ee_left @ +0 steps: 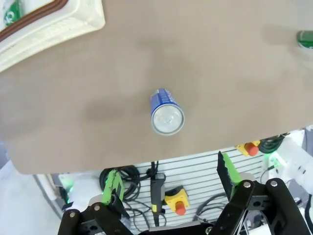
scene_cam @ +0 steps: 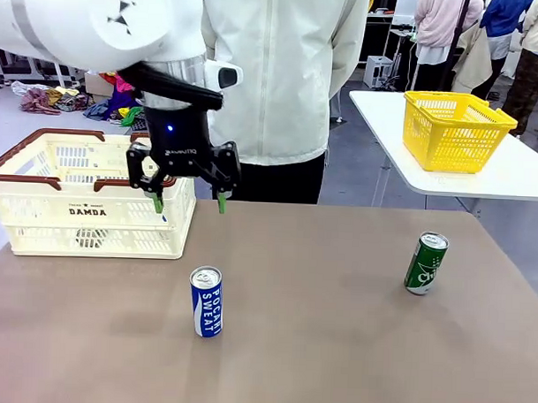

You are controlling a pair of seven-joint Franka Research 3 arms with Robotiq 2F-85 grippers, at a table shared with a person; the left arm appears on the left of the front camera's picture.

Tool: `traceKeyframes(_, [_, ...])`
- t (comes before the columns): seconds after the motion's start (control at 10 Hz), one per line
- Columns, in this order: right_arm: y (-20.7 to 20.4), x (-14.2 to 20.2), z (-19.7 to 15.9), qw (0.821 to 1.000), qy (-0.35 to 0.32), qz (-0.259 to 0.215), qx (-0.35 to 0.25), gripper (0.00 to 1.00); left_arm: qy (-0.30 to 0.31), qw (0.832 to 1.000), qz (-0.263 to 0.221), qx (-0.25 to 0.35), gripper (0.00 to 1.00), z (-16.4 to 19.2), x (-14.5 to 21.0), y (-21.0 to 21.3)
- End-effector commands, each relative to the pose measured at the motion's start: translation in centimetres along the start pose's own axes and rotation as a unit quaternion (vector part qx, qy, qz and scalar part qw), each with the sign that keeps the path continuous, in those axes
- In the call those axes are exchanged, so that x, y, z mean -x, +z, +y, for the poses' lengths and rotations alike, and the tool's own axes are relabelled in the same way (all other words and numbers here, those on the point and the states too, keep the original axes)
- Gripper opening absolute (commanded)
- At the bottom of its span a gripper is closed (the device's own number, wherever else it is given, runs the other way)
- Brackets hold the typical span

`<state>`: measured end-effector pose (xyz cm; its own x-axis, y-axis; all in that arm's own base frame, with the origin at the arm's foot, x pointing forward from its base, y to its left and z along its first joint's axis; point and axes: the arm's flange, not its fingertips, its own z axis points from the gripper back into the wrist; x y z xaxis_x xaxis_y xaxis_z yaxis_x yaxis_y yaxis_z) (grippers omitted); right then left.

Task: Place the drinks into the Shopping basket.
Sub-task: Pick up one drink and place it into the Shopping basket.

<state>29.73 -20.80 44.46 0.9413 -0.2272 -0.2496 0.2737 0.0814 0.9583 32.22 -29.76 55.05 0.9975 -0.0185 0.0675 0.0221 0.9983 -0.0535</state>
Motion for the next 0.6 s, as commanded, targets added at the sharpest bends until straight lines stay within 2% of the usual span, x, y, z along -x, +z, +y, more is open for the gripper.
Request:
traceKeyframes(0.0, [0.2,0.4,0.3,1.000,-0.008,0.004,0.003,1.00,0.028,1.000,-0.007,0.010,1.00,-0.7,0.7,-3.6])
traceKeyframes(0.1, [0.2,0.4,0.3,1.000,-0.008,0.004,0.003,1.00,0.070,0.997,-0.022,-0.025,1.00,-0.7,1.2,-5.0])
traceKeyframes(0.4, [0.2,0.4,0.3,1.000,-0.008,0.004,0.003,1.00,0.070,0.997,-0.008,-0.040,1.00,-1.8,1.2,-9.3])
traceKeyframes(0.5, [0.2,0.4,0.3,1.000,-0.008,0.004,0.003,1.00,0.061,0.998,-0.006,-0.027,1.00,-2.2,1.0,-11.2])
